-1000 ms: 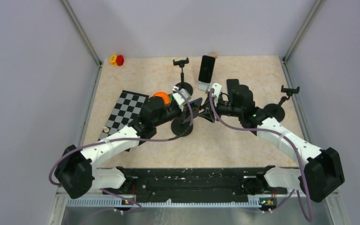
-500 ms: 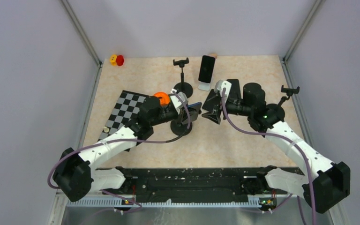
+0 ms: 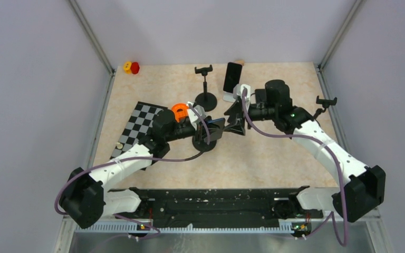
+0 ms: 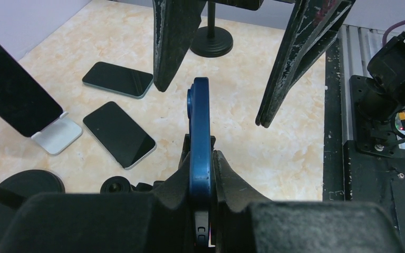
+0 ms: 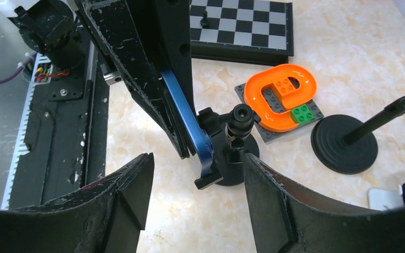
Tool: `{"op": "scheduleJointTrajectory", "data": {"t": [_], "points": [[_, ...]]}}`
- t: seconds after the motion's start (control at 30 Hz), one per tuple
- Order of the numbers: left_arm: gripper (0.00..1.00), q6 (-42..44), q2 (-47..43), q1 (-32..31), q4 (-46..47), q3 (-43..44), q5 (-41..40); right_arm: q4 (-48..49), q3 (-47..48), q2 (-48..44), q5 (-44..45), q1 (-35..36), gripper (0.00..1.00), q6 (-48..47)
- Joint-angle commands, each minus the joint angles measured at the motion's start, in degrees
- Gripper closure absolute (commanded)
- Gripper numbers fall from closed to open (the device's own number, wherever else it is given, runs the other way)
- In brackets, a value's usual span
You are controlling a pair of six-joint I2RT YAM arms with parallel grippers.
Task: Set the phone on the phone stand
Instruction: Install the phone on the phone stand, then pick up the phone stand with the phone at the center of the board.
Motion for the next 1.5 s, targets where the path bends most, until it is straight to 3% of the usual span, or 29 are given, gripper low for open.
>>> {"op": "scheduleJointTrajectory", "data": {"t": [0.0,0.2,0.4,0.77,1.03,1.3,1.47], "points": [[1.0,-4.89,-1.16,0.82,2.76,-0.88,3.76,-3.37,5.32,2.67,-4.46,0.43,0.37,-2.98],[0.94,-5.53,-2.92,3.02,3.18,-0.7,3.89,-4.06,7.08,4.96,-2.99,2.28,0.37,-4.09],[0.78,-5.43,-3.79,4.45,4.05,-1.58,4.27,-5.82,9.75,7.66,-1.02,3.68,0.38,-5.2],[0.4,-1.71,-6.26,5.51,0.34,-0.73,4.19,-7.86,13.42,11.17,-0.13,4.4,0.39,-7.02],[0.03,8.31,-10.55,5.49,-15.05,2.69,3.42,-10.3,15.45,13.38,0.78,6.87,0.38,-9.36],[0.01,14.6,-18.06,5.58,-27.8,3.2,-4.46,-11.68,18.29,17.56,0.41,8.85,0.41,-9.9],[0.01,16.02,-20.3,5.76,-29.3,2.09,-7.46,-12.5,19.33,18.95,-0.29,9.69,0.59,-9.76]]}}
